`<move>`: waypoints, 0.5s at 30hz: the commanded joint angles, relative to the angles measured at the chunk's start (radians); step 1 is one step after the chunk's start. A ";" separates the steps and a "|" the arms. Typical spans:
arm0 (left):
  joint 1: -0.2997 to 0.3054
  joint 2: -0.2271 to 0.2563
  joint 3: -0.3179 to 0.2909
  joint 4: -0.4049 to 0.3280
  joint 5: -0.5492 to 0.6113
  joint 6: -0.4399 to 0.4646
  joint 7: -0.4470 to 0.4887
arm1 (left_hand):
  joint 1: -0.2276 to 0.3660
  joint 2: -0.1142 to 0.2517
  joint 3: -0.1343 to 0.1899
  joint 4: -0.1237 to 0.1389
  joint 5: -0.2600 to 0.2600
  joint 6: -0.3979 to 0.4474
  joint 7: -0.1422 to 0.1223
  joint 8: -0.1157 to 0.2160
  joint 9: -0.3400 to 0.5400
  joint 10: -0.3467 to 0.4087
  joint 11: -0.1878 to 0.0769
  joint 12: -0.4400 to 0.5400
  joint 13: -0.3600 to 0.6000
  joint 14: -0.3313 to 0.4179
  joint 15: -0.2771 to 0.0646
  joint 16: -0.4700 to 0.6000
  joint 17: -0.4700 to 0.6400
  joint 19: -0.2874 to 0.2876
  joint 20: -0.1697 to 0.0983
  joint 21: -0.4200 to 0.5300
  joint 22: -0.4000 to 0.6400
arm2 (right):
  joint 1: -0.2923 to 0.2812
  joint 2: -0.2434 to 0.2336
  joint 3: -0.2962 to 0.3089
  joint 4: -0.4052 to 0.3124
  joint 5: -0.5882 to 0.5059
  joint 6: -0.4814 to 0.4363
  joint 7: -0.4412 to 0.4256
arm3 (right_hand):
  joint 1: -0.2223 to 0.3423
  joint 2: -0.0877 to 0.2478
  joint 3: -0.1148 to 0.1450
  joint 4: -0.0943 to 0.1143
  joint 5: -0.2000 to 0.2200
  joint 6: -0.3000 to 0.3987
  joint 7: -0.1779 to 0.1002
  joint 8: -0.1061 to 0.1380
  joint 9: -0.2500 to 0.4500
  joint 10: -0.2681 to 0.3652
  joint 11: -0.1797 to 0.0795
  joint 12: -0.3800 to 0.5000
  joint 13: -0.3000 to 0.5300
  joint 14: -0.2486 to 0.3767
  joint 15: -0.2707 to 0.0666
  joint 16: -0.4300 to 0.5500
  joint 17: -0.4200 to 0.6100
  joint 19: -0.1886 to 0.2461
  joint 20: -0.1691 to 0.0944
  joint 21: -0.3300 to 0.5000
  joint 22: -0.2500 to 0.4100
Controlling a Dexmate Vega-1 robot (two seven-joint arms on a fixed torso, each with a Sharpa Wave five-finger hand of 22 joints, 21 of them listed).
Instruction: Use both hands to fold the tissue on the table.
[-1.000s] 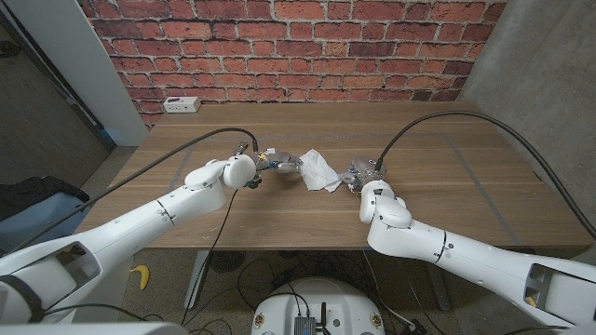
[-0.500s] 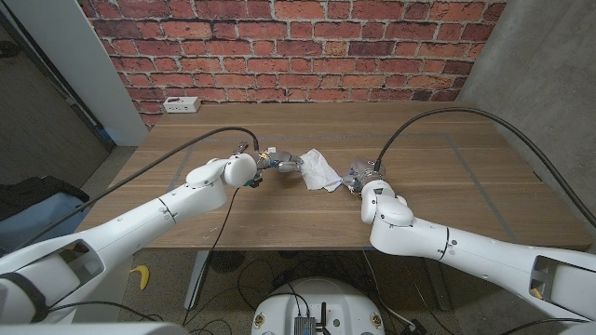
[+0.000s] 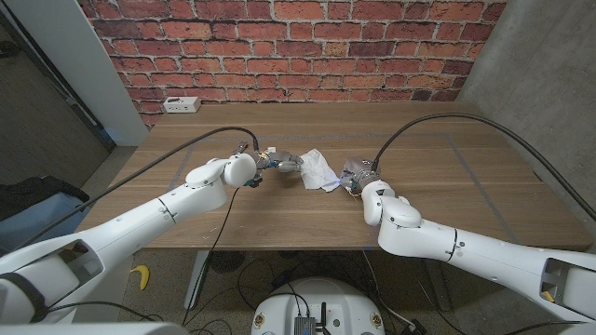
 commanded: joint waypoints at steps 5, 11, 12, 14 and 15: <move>0.024 0.019 -0.014 -0.035 -0.004 0.019 0.004 | -0.008 -0.003 0.002 0.007 -0.001 0.013 0.005 0.011 0.002 0.004 0.001 0.010 0.000 -0.001 -0.022 0.006 0.001 -0.009 -0.002 -0.002 0.005 | -0.237 0.064 0.307 0.070 0.184 0.389 -0.232 | 0.040 0.025 -0.004 0.018 -0.019 0.001 0.029 0.018 0.031 0.053 0.031 0.022 0.012 0.054 -0.131 0.039 0.020 0.040 0.007 0.019 0.004; 0.031 0.025 -0.017 -0.046 -0.003 0.028 0.004 | -0.010 -0.004 0.002 0.007 0.000 0.017 0.011 0.013 0.002 0.012 0.005 0.013 -0.001 0.008 -0.022 0.008 0.000 -0.008 -0.003 0.000 0.006 | -0.291 0.116 0.387 0.112 0.264 0.500 -0.293 | 0.049 0.038 -0.010 0.024 -0.029 -0.004 0.040 0.029 0.047 0.085 0.029 0.040 0.023 0.101 -0.131 0.077 0.048 0.071 0.016 0.035 0.007; 0.033 0.027 -0.018 -0.049 -0.003 0.031 0.001 | -0.011 -0.004 0.002 0.007 0.000 0.018 0.012 0.013 0.002 0.013 0.004 0.014 -0.001 0.011 -0.022 0.009 0.000 -0.008 -0.002 0.000 0.006 | -0.304 0.132 0.405 0.125 0.282 0.533 -0.315 | 0.052 0.040 -0.010 0.024 -0.030 -0.006 0.046 0.031 0.051 0.090 0.033 0.044 0.025 0.104 -0.135 0.083 0.054 0.074 0.016 0.037 0.008; 0.035 0.029 -0.020 -0.051 -0.005 0.030 0.002 | -0.011 -0.004 0.002 0.007 0.000 0.018 0.011 0.013 0.002 0.015 0.004 0.014 -0.001 0.012 -0.022 0.009 0.000 -0.008 -0.002 0.000 0.006 | -0.315 0.148 0.422 0.137 0.301 0.562 -0.334 | 0.057 0.043 -0.011 0.023 -0.031 -0.007 0.047 0.034 0.055 0.095 0.036 0.048 0.029 0.106 -0.136 0.090 0.063 0.076 0.017 0.039 0.008; 0.035 0.031 -0.020 -0.053 -0.004 0.031 0.003 | -0.011 -0.005 0.002 0.007 0.000 0.017 0.012 0.012 0.002 0.015 0.004 0.015 -0.001 0.014 -0.022 0.010 0.000 -0.008 -0.002 0.000 0.006 | -0.322 0.159 0.434 0.144 0.314 0.575 -0.343 | 0.060 0.045 -0.010 0.023 -0.032 -0.009 0.050 0.036 0.057 0.096 0.035 0.049 0.030 0.111 -0.135 0.094 0.067 0.075 0.017 0.040 0.009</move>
